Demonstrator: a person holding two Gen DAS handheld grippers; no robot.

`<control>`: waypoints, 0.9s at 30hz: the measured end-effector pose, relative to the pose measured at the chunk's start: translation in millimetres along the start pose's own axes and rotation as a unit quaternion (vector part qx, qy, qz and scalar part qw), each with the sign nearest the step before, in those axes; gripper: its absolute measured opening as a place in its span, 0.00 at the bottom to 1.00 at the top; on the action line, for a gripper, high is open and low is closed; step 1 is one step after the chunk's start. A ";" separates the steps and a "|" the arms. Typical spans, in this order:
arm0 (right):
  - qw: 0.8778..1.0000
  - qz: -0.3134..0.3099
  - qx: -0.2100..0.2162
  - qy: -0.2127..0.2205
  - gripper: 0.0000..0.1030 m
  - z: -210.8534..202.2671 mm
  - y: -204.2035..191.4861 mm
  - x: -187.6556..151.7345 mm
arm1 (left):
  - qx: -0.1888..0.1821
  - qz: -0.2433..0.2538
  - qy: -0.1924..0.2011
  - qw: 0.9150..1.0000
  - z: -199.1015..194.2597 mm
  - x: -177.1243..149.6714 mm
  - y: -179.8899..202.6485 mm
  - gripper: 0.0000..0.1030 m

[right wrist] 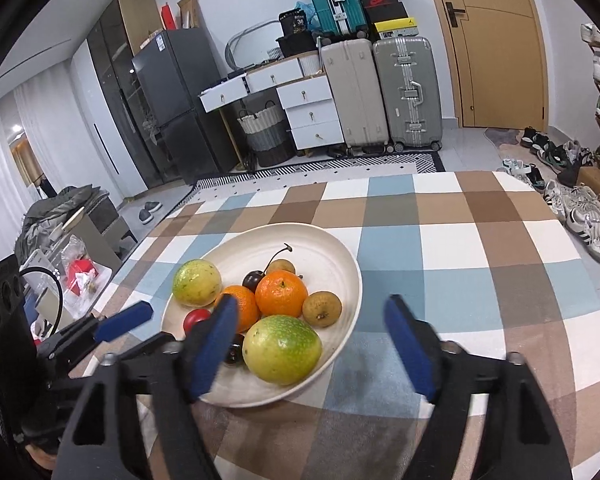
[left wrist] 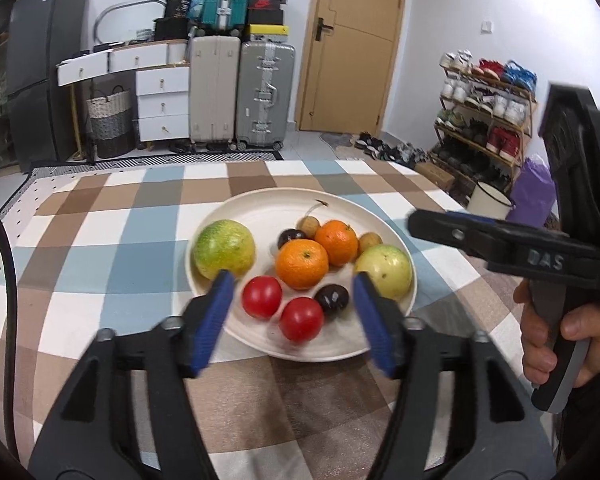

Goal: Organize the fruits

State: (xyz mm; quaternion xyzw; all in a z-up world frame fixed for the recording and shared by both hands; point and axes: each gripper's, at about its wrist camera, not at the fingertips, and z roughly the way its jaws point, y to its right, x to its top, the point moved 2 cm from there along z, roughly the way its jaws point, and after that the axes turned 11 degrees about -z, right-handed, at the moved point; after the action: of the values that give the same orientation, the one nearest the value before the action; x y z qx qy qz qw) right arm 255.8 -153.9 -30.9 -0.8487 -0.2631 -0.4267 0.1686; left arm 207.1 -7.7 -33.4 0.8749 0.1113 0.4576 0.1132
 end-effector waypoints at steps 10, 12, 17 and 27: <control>1.000 -0.006 0.008 0.021 0.99 -24.1 0.2 -15.1 | 0.010 -0.022 0.040 0.999 -29.5 0.0 -17.7 0.99; 0.999 -0.013 0.011 0.028 0.99 -29.2 -2.3 -18.8 | 0.015 -0.018 0.053 0.998 -37.3 -1.1 -18.3 0.99; 0.998 -0.037 0.010 0.043 1.00 -41.6 -14.2 -26.6 | 0.018 -0.022 0.061 0.998 -50.2 -5.6 -22.7 0.99; 0.994 -0.063 0.007 0.086 1.00 -69.3 -25.4 -40.7 | 0.031 -0.005 0.080 0.996 -66.7 -14.7 -19.6 0.99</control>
State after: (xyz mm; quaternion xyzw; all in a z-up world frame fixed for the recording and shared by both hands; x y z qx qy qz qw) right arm 176.5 -181.2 -22.3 -0.7895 -0.3030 -0.5063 0.1691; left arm 142.0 13.0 -13.6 0.8379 0.1385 0.5220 0.0789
